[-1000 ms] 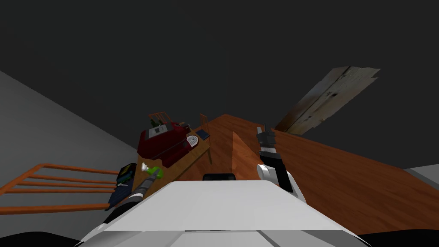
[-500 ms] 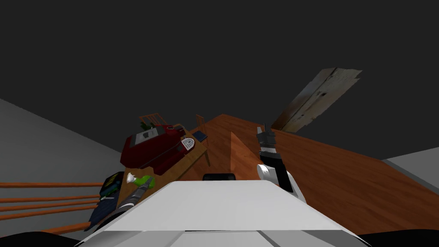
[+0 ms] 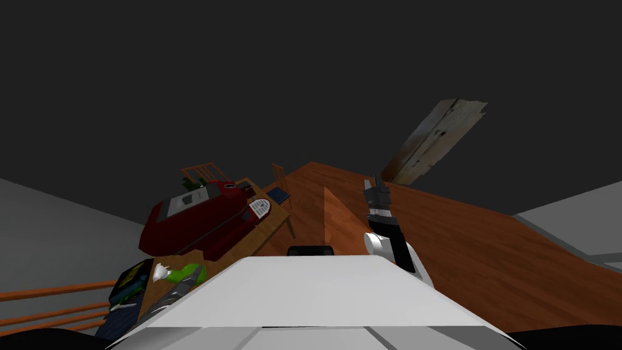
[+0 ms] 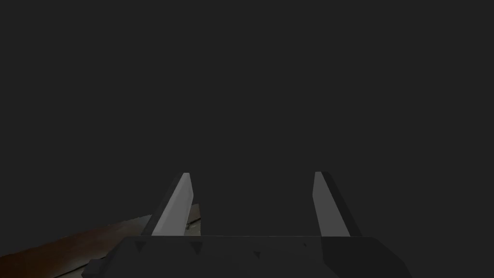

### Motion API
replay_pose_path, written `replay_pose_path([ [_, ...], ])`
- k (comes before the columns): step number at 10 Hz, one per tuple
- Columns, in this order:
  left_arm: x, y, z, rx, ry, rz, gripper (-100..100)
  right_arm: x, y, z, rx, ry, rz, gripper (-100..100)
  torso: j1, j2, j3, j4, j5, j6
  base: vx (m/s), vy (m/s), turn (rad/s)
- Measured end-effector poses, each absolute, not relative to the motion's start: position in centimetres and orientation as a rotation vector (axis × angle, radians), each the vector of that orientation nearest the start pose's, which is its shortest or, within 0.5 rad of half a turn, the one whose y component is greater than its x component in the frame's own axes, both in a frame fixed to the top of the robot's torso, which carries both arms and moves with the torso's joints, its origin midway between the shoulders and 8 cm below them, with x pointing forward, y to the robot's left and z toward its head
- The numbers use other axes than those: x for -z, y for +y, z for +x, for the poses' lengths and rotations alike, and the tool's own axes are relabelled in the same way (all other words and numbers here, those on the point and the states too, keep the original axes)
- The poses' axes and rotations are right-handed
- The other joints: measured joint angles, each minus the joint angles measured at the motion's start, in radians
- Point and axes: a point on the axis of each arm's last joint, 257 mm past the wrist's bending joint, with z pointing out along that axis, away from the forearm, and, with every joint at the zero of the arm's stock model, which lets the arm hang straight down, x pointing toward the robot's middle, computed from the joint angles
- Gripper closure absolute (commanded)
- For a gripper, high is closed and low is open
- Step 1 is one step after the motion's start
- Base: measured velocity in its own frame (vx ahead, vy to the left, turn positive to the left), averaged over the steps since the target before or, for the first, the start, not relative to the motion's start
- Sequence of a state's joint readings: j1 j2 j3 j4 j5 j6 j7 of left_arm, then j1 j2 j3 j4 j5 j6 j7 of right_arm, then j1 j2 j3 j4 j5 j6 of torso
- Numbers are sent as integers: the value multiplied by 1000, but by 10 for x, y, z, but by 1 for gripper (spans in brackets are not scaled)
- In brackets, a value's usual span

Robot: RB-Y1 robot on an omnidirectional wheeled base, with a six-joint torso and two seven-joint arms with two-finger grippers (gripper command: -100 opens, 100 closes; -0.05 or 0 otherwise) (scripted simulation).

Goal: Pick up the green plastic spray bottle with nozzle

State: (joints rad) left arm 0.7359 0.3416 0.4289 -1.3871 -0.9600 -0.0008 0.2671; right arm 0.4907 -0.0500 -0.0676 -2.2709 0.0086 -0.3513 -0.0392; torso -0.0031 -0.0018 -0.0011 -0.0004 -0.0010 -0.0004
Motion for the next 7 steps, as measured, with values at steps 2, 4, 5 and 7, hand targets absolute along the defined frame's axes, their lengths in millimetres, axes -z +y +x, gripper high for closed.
replay_pose_path([
  [2, 432, 650, 67, -503, 1956, -1036, -100, 4, -303, 366, -1228, 738, 748, 0, 1, 0, 0, 0, 0, 0, 43, -10, -22],
  [4, 431, 651, 66, -508, 1955, -1038, -100, 4, -303, 366, -1228, 738, 748, 0, 1, 3, 2, 1, 0, 0, -26, -2, -170],
  [5, 433, 655, 64, -516, 1947, -1058, -100, 4, -303, 366, -1228, 737, 748, 0, 2, 6, 3, 1, 0, 1, -146, -5, -427],
  [7, 438, 666, 57, -551, 1918, -1123, -100, 4, -303, 366, -1228, 737, 748, 0, 2, 14, 8, 3, 1, 0, -169, -1, -279],
])
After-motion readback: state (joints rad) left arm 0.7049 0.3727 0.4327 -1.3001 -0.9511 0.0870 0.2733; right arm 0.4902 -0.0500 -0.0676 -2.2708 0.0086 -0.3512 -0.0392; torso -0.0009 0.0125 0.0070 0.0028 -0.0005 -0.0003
